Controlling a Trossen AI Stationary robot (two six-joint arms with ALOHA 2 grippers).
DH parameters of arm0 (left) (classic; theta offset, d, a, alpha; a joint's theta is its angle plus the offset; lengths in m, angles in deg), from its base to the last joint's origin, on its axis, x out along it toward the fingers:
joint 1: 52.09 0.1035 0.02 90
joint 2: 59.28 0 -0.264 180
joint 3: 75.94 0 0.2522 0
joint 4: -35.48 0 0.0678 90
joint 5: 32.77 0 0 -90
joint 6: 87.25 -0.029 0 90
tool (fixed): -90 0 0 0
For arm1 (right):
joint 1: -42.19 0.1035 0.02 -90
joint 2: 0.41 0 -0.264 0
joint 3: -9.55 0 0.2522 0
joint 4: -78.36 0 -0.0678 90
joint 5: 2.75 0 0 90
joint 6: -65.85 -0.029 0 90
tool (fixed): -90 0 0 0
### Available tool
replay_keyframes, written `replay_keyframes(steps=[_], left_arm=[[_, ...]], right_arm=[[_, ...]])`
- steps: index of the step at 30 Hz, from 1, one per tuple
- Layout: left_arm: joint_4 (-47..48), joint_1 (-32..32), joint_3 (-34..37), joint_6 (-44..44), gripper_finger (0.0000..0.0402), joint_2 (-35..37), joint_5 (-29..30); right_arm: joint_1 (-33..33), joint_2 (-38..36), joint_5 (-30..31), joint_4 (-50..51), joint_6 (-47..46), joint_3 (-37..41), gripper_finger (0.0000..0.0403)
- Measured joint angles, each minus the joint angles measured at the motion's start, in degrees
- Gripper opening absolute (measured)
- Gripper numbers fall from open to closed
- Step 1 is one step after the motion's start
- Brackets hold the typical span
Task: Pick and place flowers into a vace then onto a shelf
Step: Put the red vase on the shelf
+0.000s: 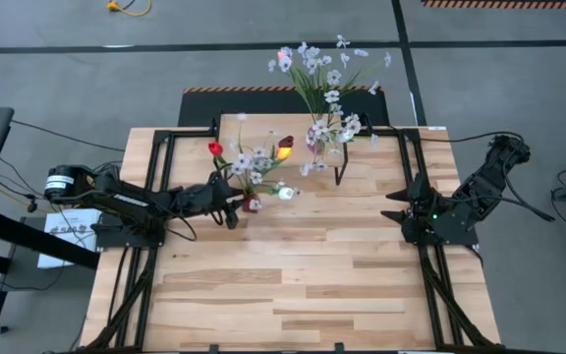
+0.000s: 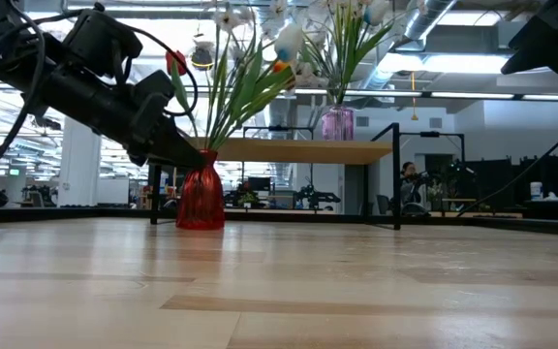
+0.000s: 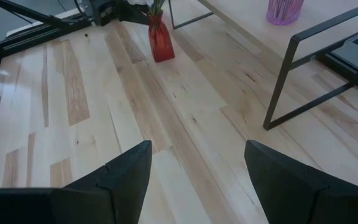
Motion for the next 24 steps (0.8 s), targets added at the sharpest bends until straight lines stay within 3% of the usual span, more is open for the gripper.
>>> replay_keyframes(steps=[12,24], left_arm=[[2.32,-5.66,-0.05,4.22,0.0106,0.01,1.32],[8.66,-15.94,0.32,13.89,0.0097,-0.28,2.88]], right_arm=[[0.00,0.01,-0.02,-0.48,0.00,0.00,0.0250],[0.00,0.76,-0.02,-1.11,0.01,0.00,0.0250]])
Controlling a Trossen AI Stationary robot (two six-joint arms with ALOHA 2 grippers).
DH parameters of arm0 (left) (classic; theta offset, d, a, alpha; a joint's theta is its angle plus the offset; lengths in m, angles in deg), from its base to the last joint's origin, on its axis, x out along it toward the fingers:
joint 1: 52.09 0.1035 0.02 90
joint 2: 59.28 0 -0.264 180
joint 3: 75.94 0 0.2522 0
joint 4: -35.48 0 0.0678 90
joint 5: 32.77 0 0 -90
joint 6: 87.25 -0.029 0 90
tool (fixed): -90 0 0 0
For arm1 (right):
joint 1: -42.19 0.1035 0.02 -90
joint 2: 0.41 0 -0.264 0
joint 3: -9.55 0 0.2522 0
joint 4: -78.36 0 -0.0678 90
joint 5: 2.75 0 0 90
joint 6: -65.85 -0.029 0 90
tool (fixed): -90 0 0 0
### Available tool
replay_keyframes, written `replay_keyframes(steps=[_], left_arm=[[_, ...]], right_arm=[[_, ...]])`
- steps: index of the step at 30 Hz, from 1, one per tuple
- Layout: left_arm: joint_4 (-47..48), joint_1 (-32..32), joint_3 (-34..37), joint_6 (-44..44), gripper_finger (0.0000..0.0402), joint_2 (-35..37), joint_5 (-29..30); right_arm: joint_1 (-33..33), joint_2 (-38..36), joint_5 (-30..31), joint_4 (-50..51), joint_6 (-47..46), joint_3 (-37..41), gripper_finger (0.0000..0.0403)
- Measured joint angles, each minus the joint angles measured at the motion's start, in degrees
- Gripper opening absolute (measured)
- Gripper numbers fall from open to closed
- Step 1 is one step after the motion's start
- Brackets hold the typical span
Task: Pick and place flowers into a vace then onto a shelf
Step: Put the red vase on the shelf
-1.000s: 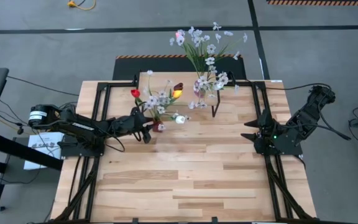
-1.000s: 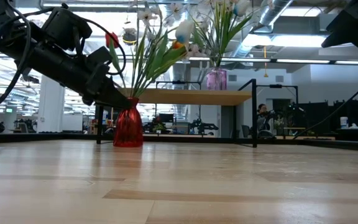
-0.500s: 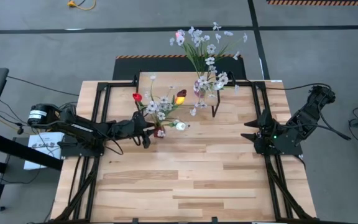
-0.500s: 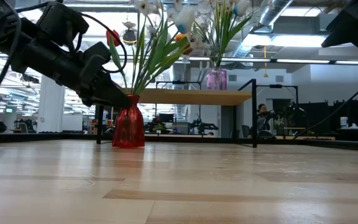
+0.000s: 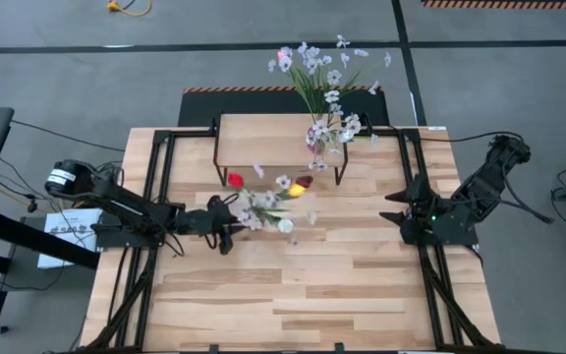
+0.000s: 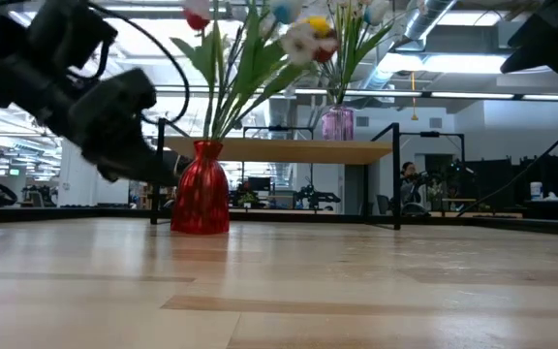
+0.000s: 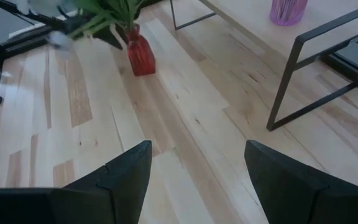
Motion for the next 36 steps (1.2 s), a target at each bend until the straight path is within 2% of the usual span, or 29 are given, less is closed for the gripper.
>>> replay_keyframes(steps=[3,11,18,23,31,36], left_arm=[[1.79,-2.32,-0.05,2.81,0.0087,0.04,3.20],[0.91,-5.69,-0.12,2.83,0.0050,0.08,9.31],[0.39,-5.70,-0.12,2.67,0.0047,0.11,12.98],[-0.61,-5.72,-0.14,1.59,0.0083,0.13,14.52],[-0.40,-5.65,-0.16,-0.95,0.0183,0.15,16.77],[-0.16,-5.51,-0.17,-5.05,0.0232,0.20,12.18]], right_arm=[[0.00,0.83,-0.04,-0.03,0.01,0.00,0.0250],[0.00,2.94,-0.04,-0.29,0.01,0.00,0.0250],[0.00,3.05,0.00,-0.51,0.42,0.00,0.0250],[0.00,3.05,0.00,-1.34,0.45,0.00,0.0250],[0.00,3.05,-0.22,-1.36,0.47,0.00,0.0250],[0.00,3.05,-0.33,-1.34,0.49,0.00,0.0250]])
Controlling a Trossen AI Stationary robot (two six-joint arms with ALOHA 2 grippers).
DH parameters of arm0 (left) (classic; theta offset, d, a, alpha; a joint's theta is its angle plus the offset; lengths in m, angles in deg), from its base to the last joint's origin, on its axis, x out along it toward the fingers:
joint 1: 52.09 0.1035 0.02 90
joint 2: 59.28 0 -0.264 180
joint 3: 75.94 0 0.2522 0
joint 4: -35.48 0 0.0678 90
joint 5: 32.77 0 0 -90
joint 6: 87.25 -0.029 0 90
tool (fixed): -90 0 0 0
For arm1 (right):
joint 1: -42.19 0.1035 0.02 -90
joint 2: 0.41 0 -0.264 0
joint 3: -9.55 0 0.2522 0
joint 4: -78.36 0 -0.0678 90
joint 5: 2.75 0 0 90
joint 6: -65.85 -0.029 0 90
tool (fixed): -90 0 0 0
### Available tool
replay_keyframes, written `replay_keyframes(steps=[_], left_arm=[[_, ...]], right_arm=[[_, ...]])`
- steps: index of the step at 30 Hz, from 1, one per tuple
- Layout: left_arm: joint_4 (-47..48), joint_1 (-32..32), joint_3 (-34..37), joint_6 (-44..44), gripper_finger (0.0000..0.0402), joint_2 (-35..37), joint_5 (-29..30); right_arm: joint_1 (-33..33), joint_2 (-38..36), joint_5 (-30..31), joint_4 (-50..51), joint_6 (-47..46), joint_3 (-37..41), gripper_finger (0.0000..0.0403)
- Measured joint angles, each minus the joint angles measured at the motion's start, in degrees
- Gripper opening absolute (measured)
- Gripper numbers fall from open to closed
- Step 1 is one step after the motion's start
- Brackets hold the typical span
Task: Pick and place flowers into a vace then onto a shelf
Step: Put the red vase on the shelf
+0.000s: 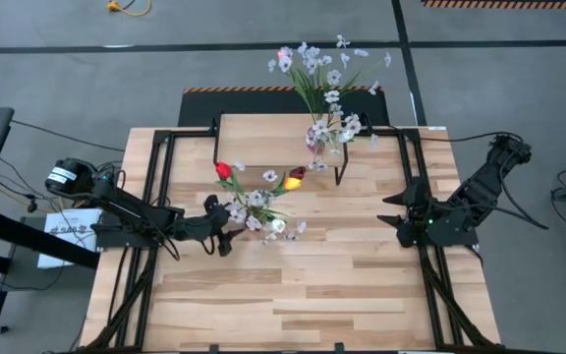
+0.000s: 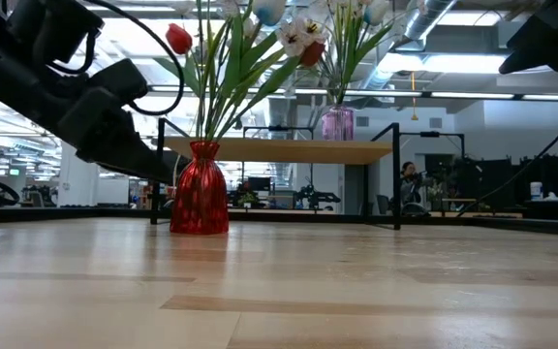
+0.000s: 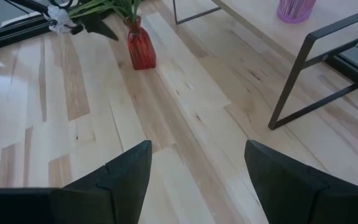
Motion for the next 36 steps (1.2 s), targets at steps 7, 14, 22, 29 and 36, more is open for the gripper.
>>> replay_keyframes(steps=[7,14,22,29,36], left_arm=[[3.12,0.01,-0.04,-1.25,0.0248,3.81,-5.54],[15.37,0.02,-0.05,-4.56,0.0248,13.98,-7.22],[14.74,3.87,-0.05,-15.80,0.0249,17.40,-7.81],[8.44,10.31,2.12,-17.88,0.0249,15.91,-17.52],[8.22,10.53,2.34,-17.31,0.0249,15.88,-21.03]], right_arm=[[0.00,0.00,0.00,0.00,0.00,0.00,0.0250],[0.00,0.00,0.02,0.00,-0.02,0.00,0.0250],[0.00,0.00,0.48,-1.80,-0.05,0.00,0.0250],[0.00,-0.02,0.46,-4.21,-0.04,0.00,0.0250],[0.00,0.00,0.42,-2.75,0.00,0.00,0.0250]])
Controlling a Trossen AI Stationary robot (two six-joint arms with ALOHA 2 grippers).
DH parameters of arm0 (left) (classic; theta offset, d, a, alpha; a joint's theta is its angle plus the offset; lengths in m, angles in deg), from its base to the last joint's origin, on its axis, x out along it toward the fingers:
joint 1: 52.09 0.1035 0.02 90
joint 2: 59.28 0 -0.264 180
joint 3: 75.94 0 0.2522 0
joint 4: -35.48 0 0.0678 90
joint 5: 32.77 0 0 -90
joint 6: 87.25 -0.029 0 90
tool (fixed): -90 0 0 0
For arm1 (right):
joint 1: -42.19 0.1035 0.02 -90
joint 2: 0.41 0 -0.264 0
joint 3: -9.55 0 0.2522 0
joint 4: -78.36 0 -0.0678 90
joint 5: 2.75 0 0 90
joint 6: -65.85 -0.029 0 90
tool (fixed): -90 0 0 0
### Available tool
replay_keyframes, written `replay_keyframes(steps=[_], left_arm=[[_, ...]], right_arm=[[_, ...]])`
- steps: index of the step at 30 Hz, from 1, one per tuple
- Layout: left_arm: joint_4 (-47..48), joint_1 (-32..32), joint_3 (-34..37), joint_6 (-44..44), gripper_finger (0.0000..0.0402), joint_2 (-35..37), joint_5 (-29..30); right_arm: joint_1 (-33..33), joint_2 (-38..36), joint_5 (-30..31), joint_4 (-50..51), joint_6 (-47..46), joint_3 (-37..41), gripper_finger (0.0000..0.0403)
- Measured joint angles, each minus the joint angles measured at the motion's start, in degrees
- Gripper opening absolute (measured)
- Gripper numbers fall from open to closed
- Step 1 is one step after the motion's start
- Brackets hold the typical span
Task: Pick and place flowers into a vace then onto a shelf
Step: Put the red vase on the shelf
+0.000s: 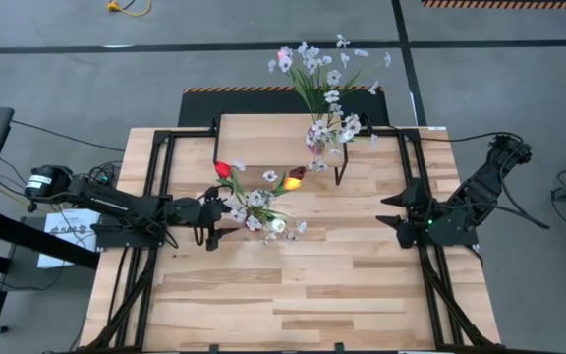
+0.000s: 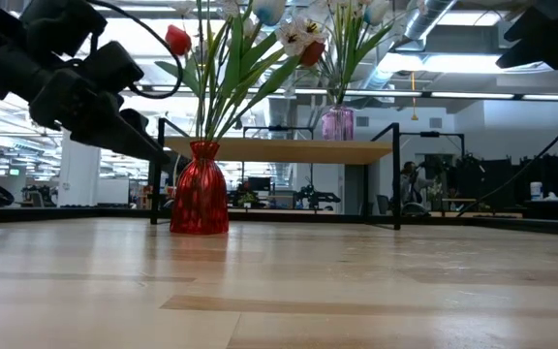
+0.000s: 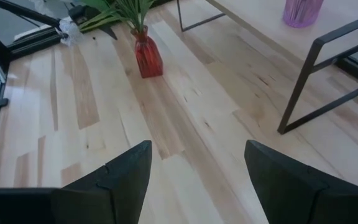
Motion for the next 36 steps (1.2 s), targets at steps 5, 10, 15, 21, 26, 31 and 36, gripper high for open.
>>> replay_keyframes(steps=[5,10,15,21,26,31,36], left_arm=[[0.02,0.58,-0.01,-2.06,0.0249,-0.19,0.59],[-0.97,2.26,-0.01,-3.93,0.0249,-1.45,0.90],[-6.73,3.37,-0.01,-5.67,0.0249,-5.70,-0.11],[-14.58,4.41,-0.01,-5.95,0.0249,-13.69,-0.18],[-21.33,4.57,-0.03,-6.46,0.0249,-19.52,-0.18],[-25.06,4.57,-0.13,-7.08,0.0249,-22.90,-0.72],[-25.93,4.55,-0.90,-7.25,0.0249,-24.17,-3.39]], right_arm=[[0.00,0.00,0.03,-0.03,0.02,0.00,0.0250],[0.00,0.00,0.04,-0.24,0.00,0.00,0.0250],[0.00,0.00,0.05,-0.40,0.00,0.00,0.0250],[0.00,-0.02,0.06,-0.40,0.00,0.00,0.0250],[0.00,-0.01,0.06,-0.42,0.00,0.00,0.0250],[0.00,-0.02,0.06,-0.46,-0.01,0.00,0.0250],[0.00,0.00,0.06,-0.57,0.00,0.00,0.0250]])
